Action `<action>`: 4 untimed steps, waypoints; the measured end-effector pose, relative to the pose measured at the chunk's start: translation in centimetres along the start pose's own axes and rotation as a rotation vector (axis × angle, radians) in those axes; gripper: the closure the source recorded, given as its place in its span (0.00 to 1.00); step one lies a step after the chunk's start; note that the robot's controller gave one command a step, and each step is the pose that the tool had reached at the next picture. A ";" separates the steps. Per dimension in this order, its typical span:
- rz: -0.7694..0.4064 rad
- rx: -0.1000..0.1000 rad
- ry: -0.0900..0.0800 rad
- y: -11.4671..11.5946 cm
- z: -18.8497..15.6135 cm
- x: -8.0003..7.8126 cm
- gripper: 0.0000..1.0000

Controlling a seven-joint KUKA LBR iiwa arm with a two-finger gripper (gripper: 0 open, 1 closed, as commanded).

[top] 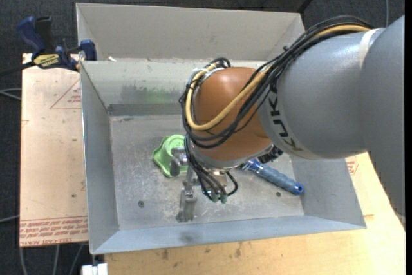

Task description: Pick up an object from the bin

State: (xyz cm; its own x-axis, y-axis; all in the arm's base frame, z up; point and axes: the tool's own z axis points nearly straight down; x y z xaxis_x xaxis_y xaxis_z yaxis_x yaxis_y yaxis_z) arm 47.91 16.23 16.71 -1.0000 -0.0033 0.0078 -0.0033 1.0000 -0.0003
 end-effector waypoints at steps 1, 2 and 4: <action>-0.211 0.001 -0.011 -4.9 3.9 -7.9 0.00; -0.352 -0.004 -0.035 -3.2 6.5 -10.0 0.00; -0.494 -0.002 -0.050 -2.9 8.1 -10.6 0.00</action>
Offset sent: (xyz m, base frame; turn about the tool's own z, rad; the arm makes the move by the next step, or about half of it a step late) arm 0.0770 -0.0466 -0.0385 -0.2153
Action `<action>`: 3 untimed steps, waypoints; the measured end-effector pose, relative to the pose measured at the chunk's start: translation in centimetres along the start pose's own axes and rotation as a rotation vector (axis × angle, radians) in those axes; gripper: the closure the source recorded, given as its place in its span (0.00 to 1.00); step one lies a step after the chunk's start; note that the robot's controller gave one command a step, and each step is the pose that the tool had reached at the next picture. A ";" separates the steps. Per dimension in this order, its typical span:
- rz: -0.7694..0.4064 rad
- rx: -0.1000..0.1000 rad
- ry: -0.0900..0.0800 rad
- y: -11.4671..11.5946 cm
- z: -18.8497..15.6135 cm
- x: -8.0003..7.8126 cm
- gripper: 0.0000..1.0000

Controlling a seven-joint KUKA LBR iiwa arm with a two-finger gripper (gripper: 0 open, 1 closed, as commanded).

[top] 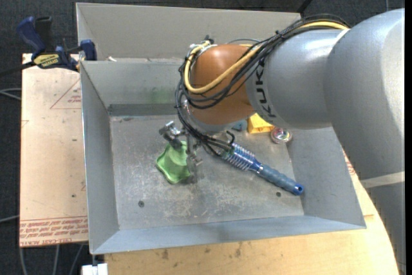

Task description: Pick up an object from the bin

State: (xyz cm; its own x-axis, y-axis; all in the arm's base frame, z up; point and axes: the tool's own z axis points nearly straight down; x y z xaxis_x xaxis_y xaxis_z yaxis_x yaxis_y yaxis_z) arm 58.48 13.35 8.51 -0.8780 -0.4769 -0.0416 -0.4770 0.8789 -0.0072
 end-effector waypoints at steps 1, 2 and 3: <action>-0.048 -0.002 0.010 0.0 0.0 -0.5 0.00; -0.046 -0.004 0.008 0.1 -0.1 -0.6 1.00; -0.443 -0.013 0.031 -0.3 -12.9 0.7 1.00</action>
Offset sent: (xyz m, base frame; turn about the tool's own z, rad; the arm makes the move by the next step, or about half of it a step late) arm -0.0055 -0.0011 -0.0131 -0.0529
